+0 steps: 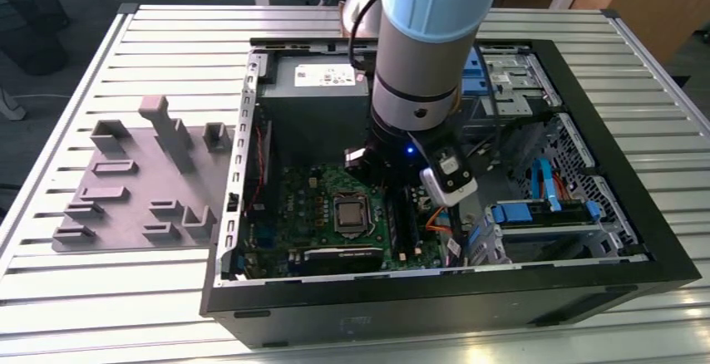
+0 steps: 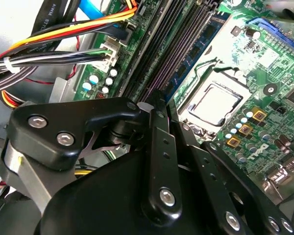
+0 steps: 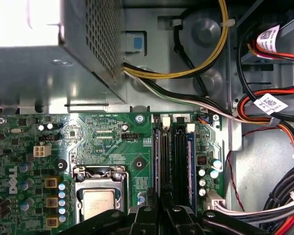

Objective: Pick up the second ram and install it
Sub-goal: 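Press down the second ram until it locks into place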

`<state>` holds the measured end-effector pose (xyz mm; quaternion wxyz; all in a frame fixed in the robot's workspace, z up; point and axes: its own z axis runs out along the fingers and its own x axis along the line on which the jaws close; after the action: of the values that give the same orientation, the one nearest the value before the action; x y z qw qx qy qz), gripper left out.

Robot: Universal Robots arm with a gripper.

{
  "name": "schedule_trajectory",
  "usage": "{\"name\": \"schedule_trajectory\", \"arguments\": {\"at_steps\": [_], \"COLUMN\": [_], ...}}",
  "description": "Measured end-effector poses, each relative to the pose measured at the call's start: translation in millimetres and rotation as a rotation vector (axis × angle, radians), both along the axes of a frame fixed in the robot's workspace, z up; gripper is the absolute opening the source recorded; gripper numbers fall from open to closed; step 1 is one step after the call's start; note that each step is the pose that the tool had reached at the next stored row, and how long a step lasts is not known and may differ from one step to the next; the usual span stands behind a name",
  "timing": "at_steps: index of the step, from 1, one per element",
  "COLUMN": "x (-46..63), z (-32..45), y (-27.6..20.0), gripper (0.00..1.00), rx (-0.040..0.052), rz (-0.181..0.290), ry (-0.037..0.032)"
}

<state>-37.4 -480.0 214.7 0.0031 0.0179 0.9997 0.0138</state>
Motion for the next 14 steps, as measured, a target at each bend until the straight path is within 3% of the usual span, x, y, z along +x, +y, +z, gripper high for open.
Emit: {"name": "schedule_trajectory", "arguments": {"at_steps": [14], "x": [8.8], "z": [1.5], "y": [-0.2], "gripper": [0.14], "rx": [-0.0001], "rz": [0.0], "ry": [0.0017]}}
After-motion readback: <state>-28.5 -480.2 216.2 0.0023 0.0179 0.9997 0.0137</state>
